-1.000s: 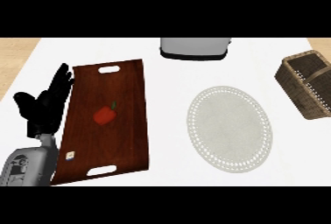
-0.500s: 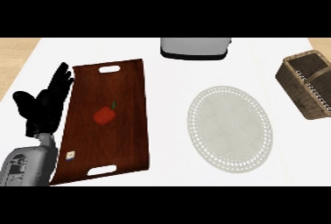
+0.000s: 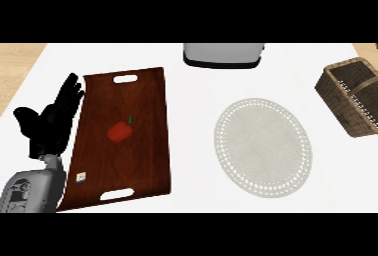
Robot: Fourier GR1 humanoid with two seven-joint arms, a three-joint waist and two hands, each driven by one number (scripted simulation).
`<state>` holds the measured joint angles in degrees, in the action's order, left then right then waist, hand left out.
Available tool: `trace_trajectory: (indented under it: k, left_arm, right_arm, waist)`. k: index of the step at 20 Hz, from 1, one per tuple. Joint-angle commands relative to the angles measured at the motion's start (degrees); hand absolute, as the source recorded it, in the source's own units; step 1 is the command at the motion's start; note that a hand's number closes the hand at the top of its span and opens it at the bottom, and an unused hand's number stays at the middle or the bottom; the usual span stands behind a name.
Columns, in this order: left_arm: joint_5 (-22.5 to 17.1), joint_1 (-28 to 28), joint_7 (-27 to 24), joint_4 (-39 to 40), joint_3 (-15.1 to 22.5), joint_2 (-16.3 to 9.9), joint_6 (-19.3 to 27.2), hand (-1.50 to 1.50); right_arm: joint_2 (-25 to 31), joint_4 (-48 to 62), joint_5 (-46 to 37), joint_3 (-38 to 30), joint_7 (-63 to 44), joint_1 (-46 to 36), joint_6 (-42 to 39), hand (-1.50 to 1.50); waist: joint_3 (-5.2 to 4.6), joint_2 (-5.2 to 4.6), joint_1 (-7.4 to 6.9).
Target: Pick the cupcake from the placemat and place it in the basket
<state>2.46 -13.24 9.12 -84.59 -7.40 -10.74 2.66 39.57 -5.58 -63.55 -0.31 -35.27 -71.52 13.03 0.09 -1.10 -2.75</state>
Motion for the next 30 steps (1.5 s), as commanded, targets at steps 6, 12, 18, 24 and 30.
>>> trace_trajectory:
  k: [6, 12, 18, 24, 30]
  left_arm:
    - [0.15, -2.18, -0.71, 2.19, 0.04, 0.66, 0.30, 0.00]
    - [1.25, 0.89, -1.32, 0.56, 1.18, 1.85, 1.12, 0.00]
    - [0.97, -1.25, 2.16, -0.72, 0.83, 0.82, 0.91, 0.00]
    - [1.07, 1.56, -1.59, 0.12, 0.97, 1.66, 0.62, 0.00]
    - [-0.25, -2.23, 2.42, 0.93, -0.41, -0.19, -0.47, 0.00]
  right_arm:
    - [-0.41, 0.08, -1.10, 0.58, -1.17, 3.03, 0.69, 1.50]
    - [0.22, 0.57, -0.61, -0.05, -0.37, 1.64, -4.35, 1.50]
    - [0.87, 0.77, 1.09, -1.83, 1.23, 3.25, -5.81, 1.50]
    - [1.05, 0.78, 2.33, -3.20, 0.88, 3.69, -7.16, 1.50]
    - [0.19, 1.65, 3.88, -4.77, -5.10, 3.82, -9.95, 1.50]
  waist:
    - [0.01, -0.15, 0.06]
    - [0.00, -0.03, -0.18]
    - [0.04, -0.07, -0.22]
    - [0.03, -0.11, -0.37]
    - [0.00, -0.03, 0.08]
